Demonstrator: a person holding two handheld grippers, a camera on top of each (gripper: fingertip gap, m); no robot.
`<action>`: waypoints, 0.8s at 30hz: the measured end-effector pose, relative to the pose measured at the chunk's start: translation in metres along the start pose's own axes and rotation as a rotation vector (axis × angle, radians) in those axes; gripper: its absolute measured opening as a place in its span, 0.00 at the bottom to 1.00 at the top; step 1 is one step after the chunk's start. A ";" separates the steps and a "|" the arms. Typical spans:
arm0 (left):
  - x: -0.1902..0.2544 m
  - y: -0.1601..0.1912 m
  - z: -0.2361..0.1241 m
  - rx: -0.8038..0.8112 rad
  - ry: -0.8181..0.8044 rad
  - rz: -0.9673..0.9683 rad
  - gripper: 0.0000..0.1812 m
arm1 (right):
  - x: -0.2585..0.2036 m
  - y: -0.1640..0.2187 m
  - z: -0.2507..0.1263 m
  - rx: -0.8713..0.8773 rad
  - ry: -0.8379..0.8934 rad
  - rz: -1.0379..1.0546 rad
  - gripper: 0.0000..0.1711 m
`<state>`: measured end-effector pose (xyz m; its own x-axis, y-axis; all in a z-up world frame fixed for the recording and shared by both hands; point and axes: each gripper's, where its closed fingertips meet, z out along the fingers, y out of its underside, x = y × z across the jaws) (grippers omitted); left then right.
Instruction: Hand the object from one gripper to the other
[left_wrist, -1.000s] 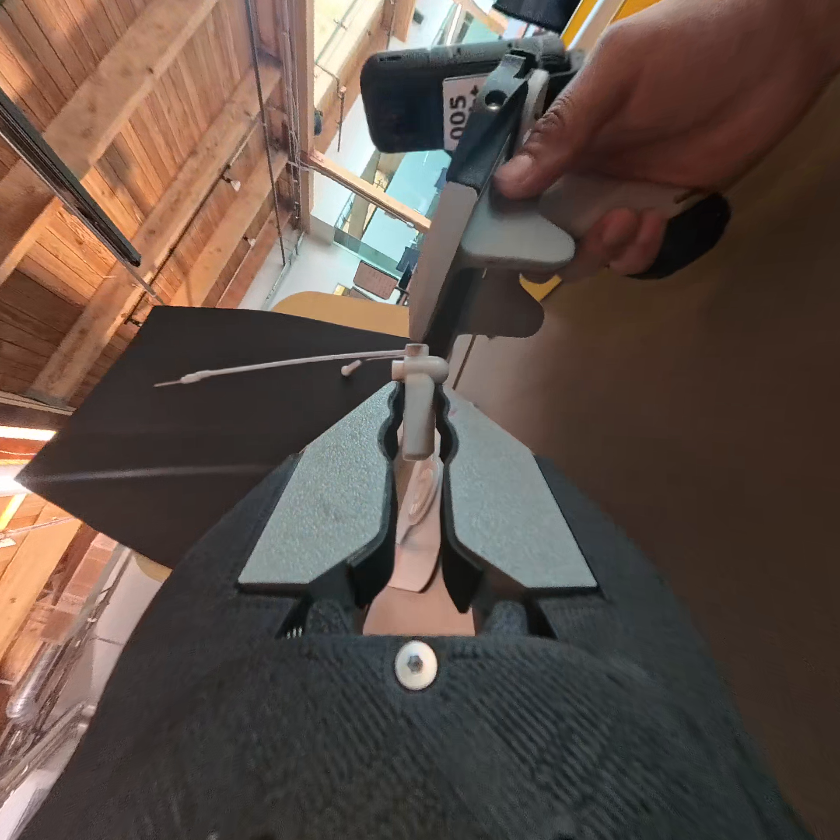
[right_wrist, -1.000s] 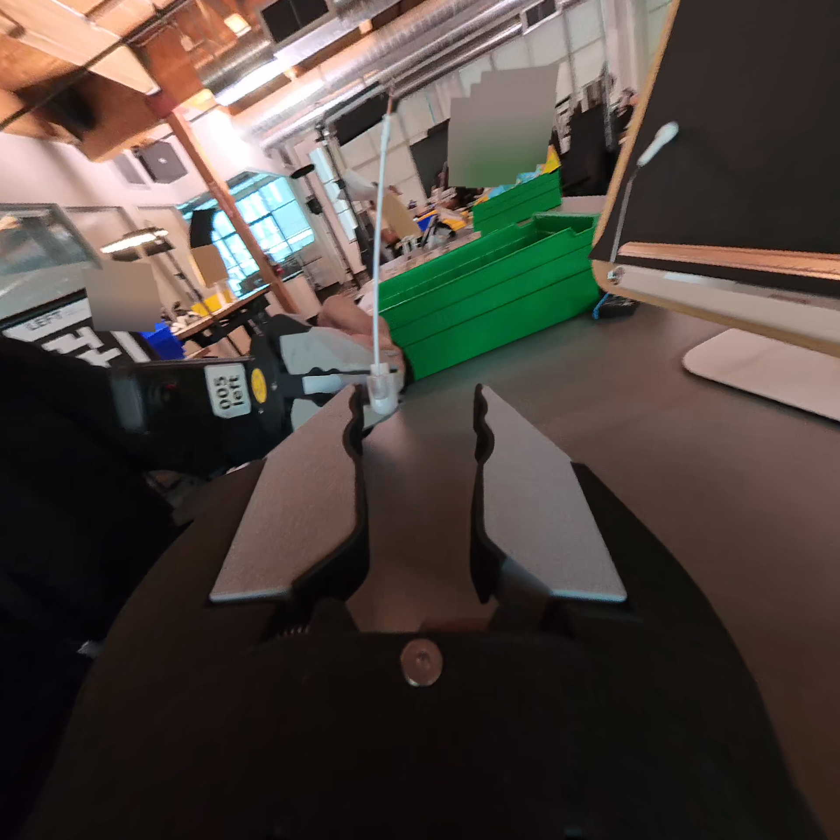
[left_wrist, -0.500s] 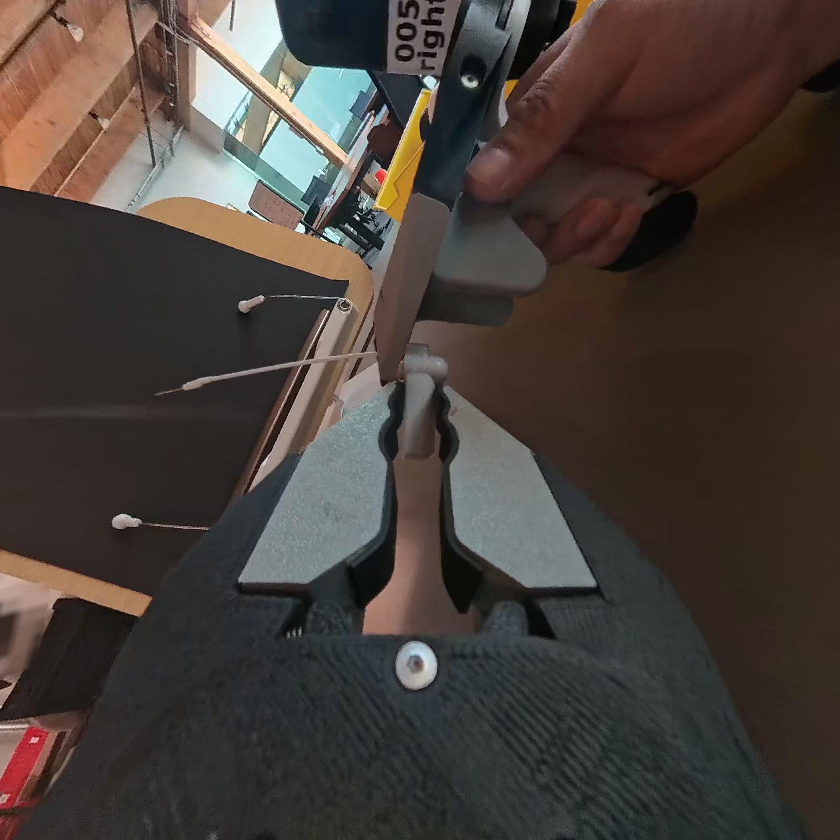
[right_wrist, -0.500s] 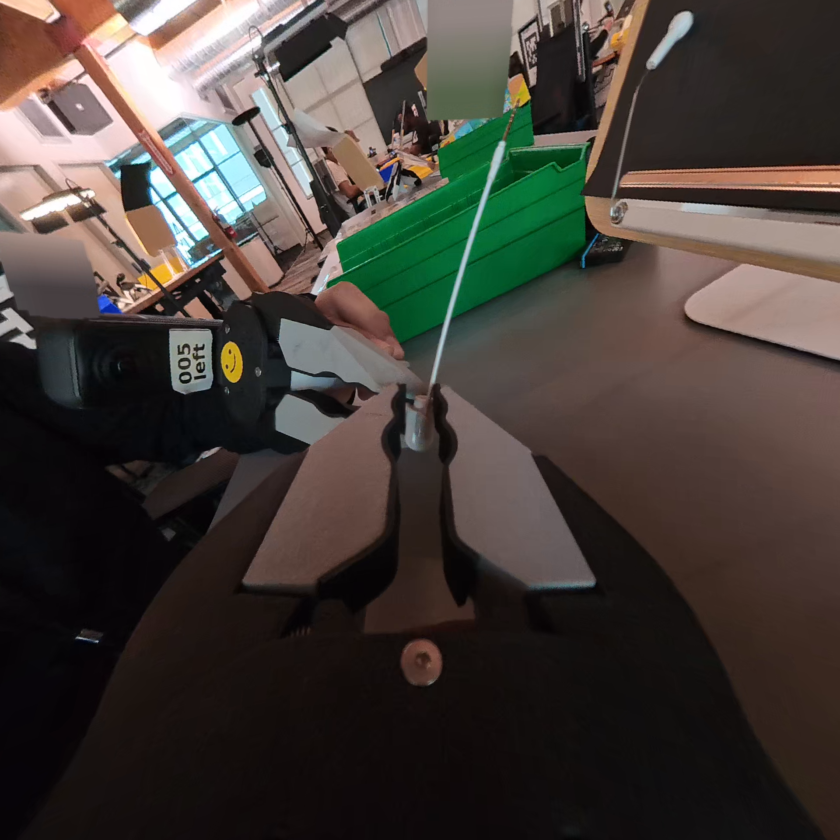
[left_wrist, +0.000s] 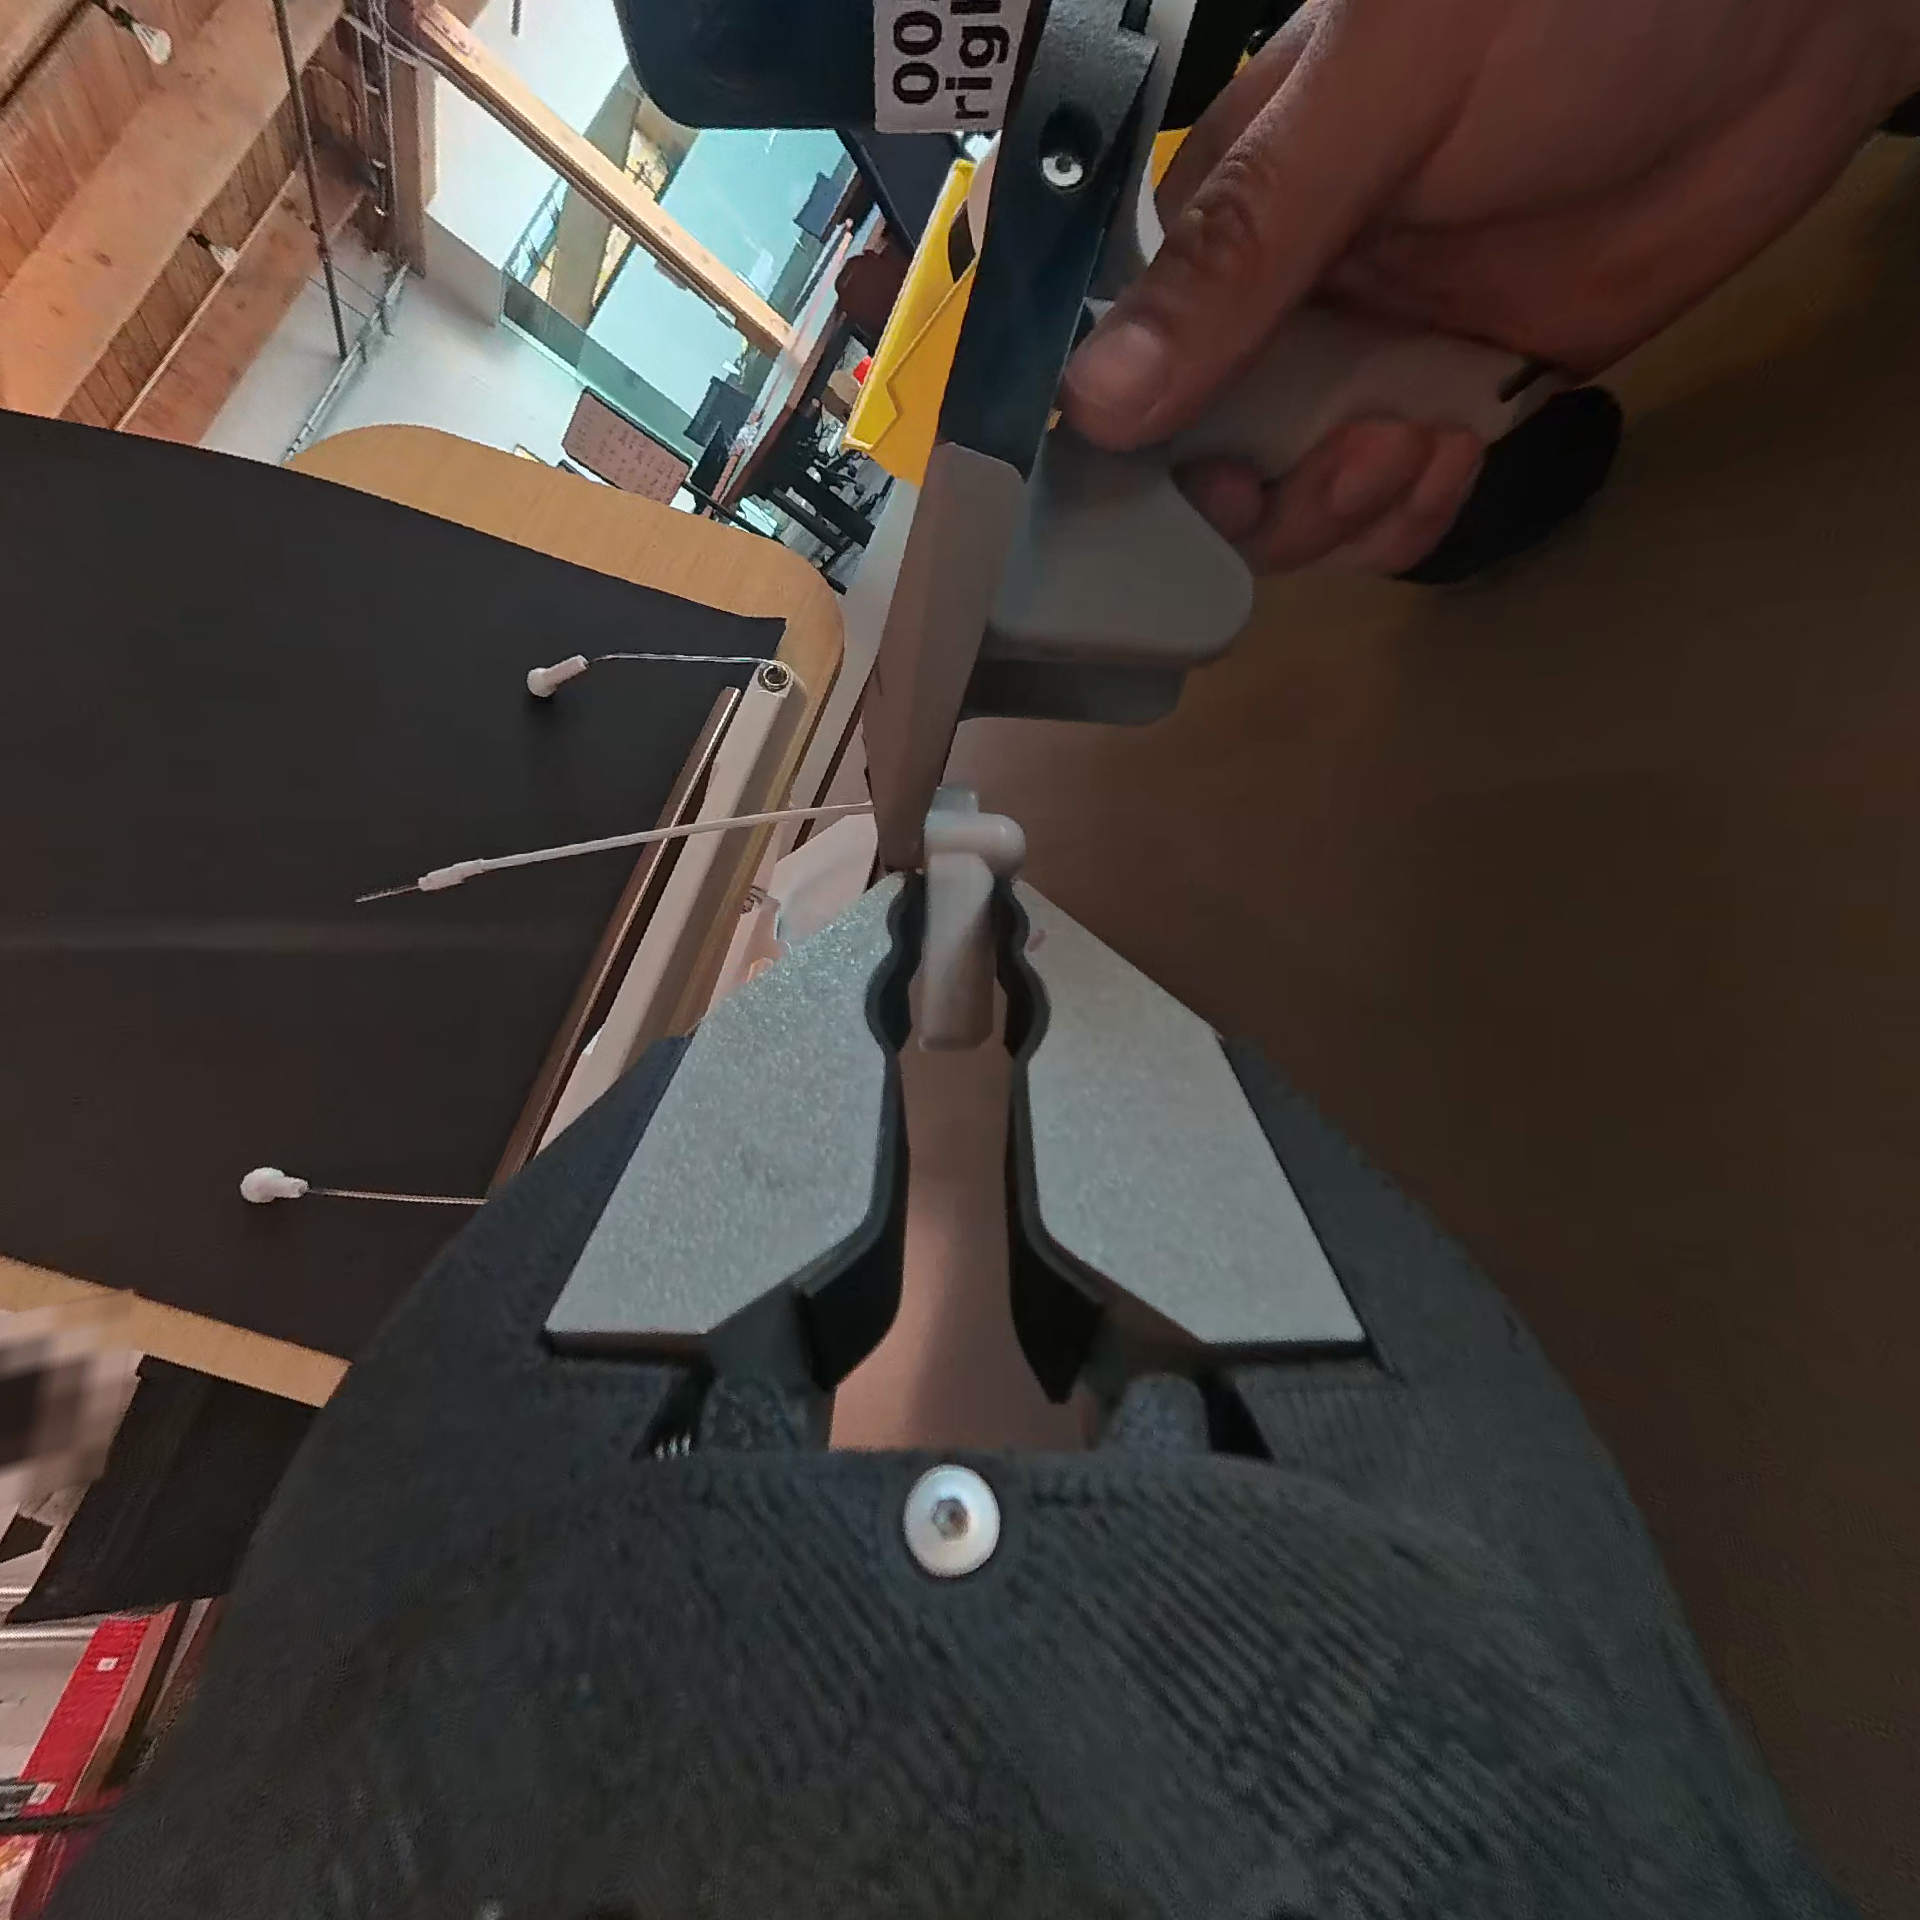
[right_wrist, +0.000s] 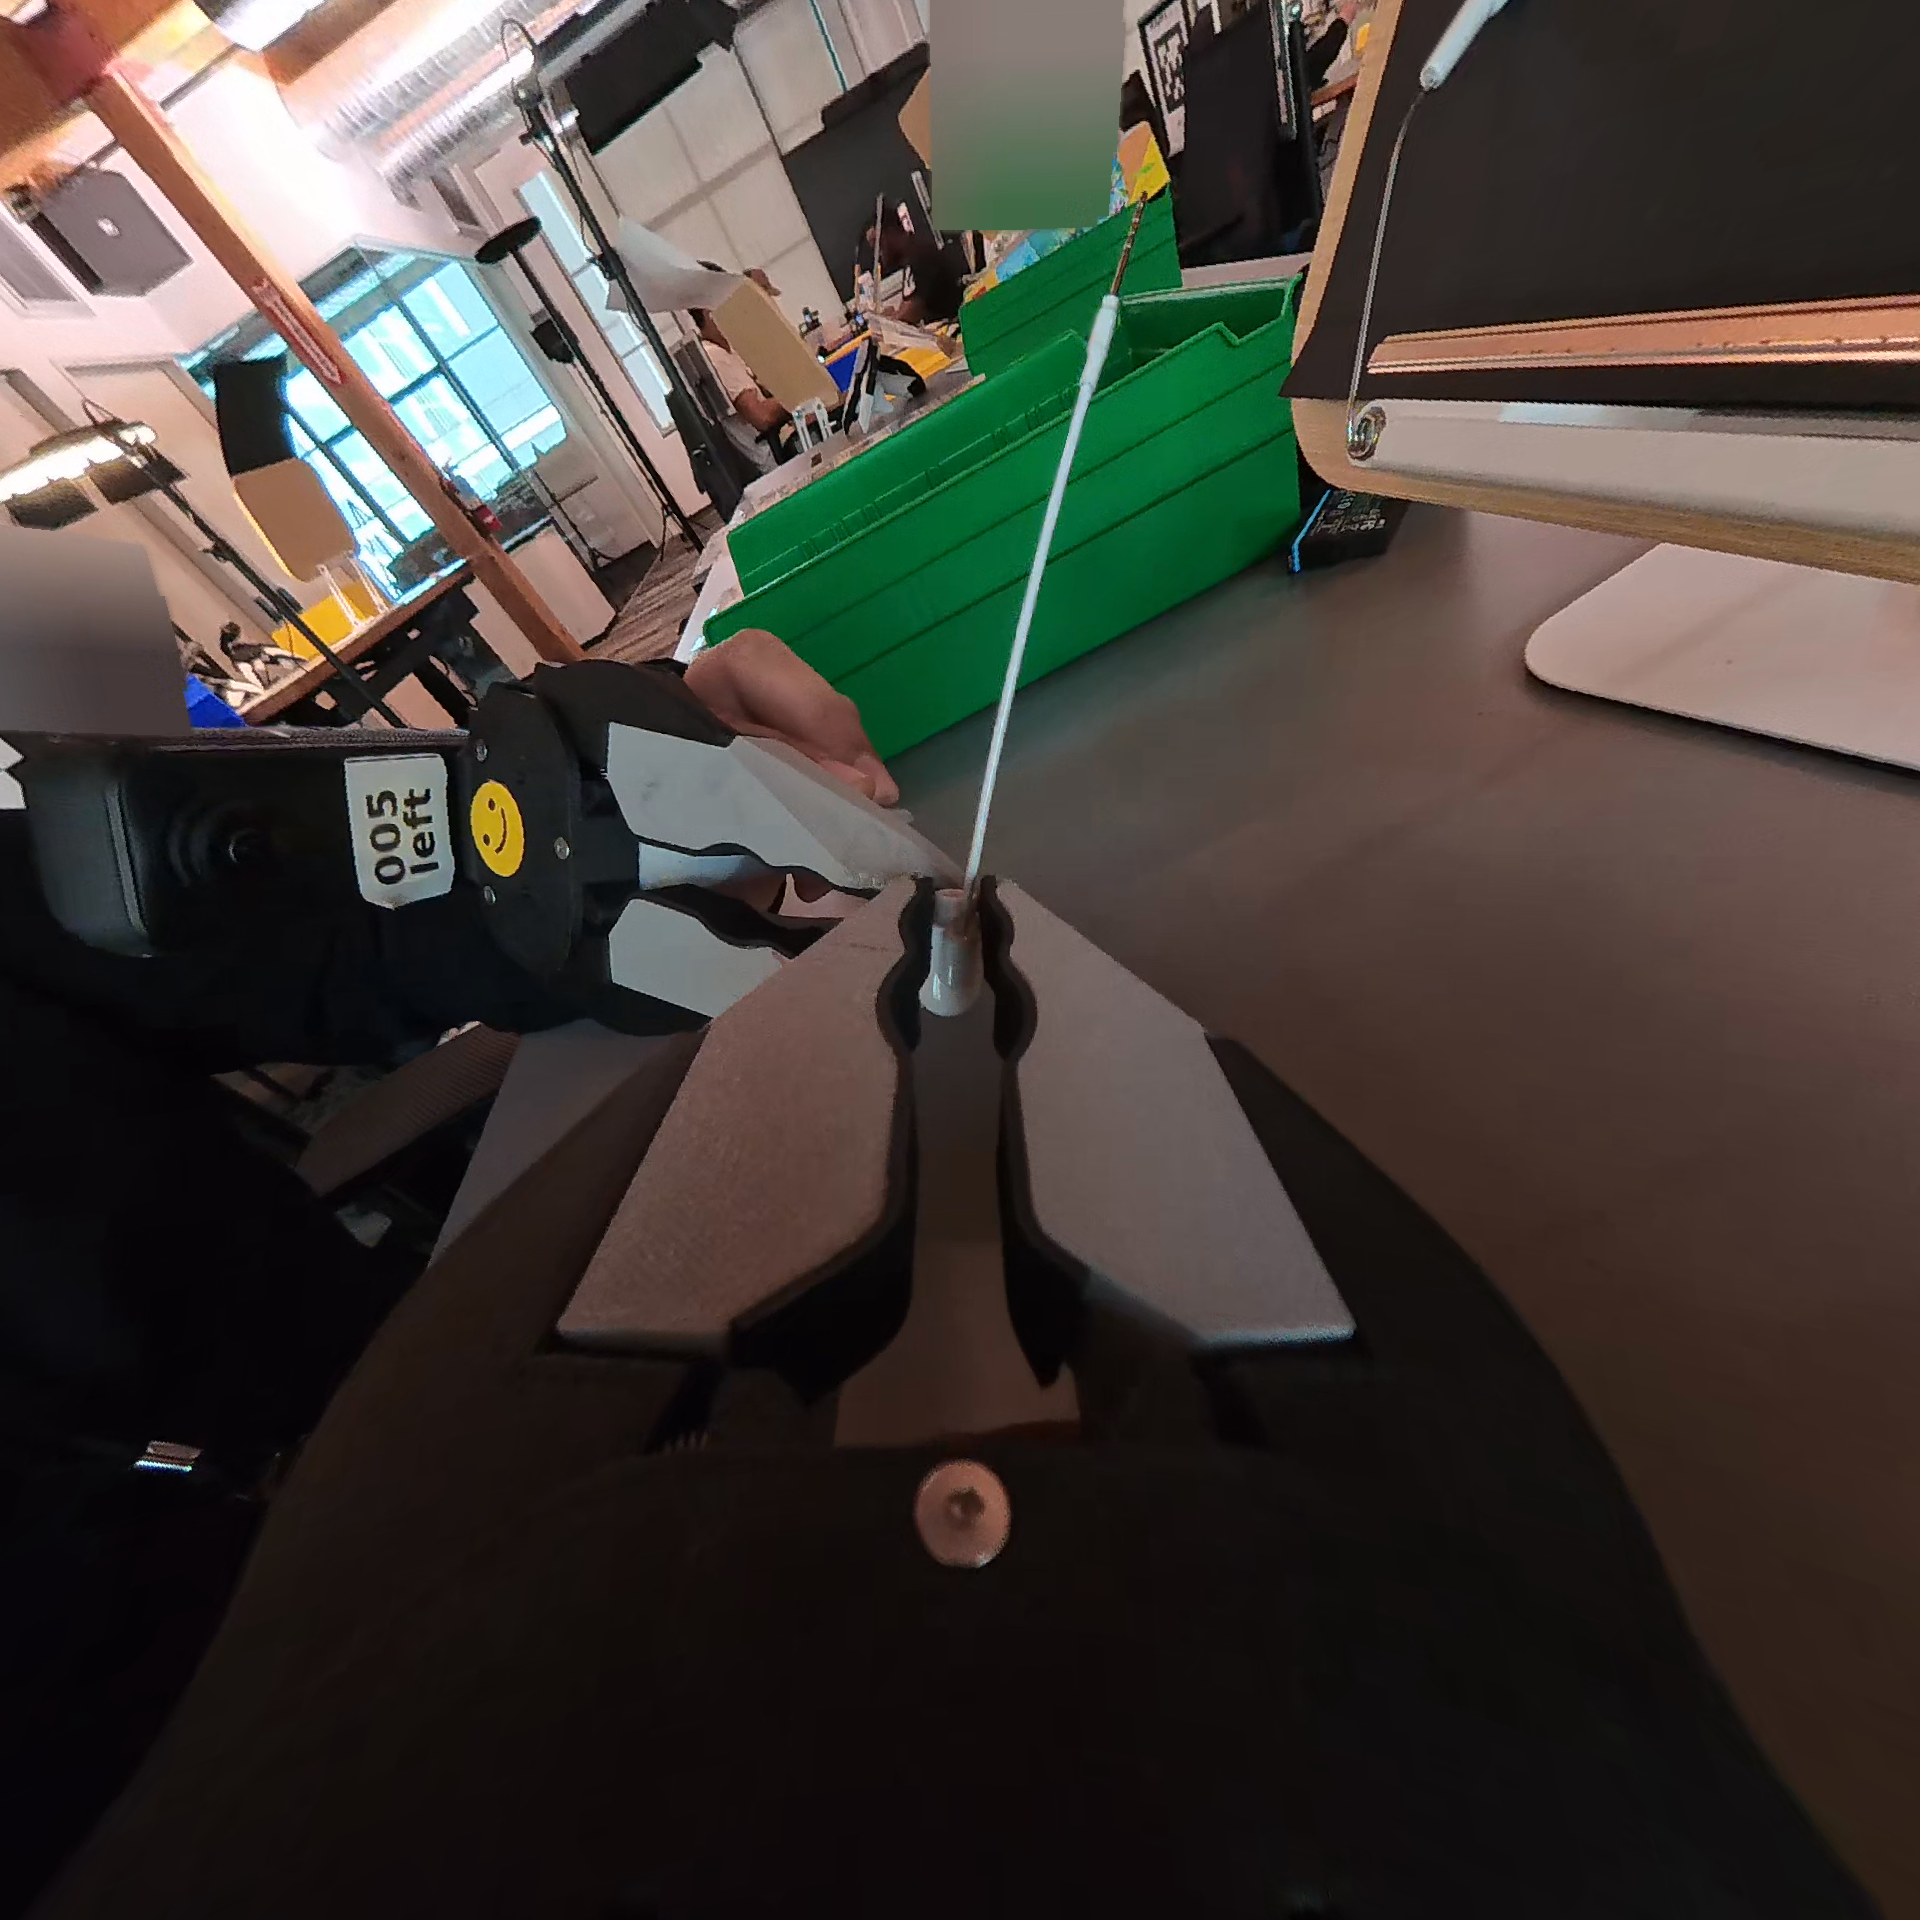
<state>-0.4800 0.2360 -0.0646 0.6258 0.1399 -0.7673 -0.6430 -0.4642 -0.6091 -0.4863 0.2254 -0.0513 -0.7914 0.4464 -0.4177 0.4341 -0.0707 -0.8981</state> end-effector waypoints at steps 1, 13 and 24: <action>0.000 0.000 0.000 0.002 -0.001 0.000 0.06 | 0.000 0.000 0.000 0.000 0.001 -0.002 0.04; -0.007 -0.001 -0.003 0.024 -0.027 -0.028 0.06 | 0.003 -0.007 -0.009 0.051 -0.025 0.051 0.08; -0.007 -0.001 -0.002 0.024 -0.034 -0.052 0.06 | -0.003 0.010 0.003 -0.061 -0.007 -0.001 0.06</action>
<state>-0.4831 0.2340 -0.0585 0.6435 0.1928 -0.7408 -0.6210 -0.4344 -0.6524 -0.4814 0.2211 -0.0592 -0.7948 0.4403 -0.4176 0.4583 -0.0156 -0.8887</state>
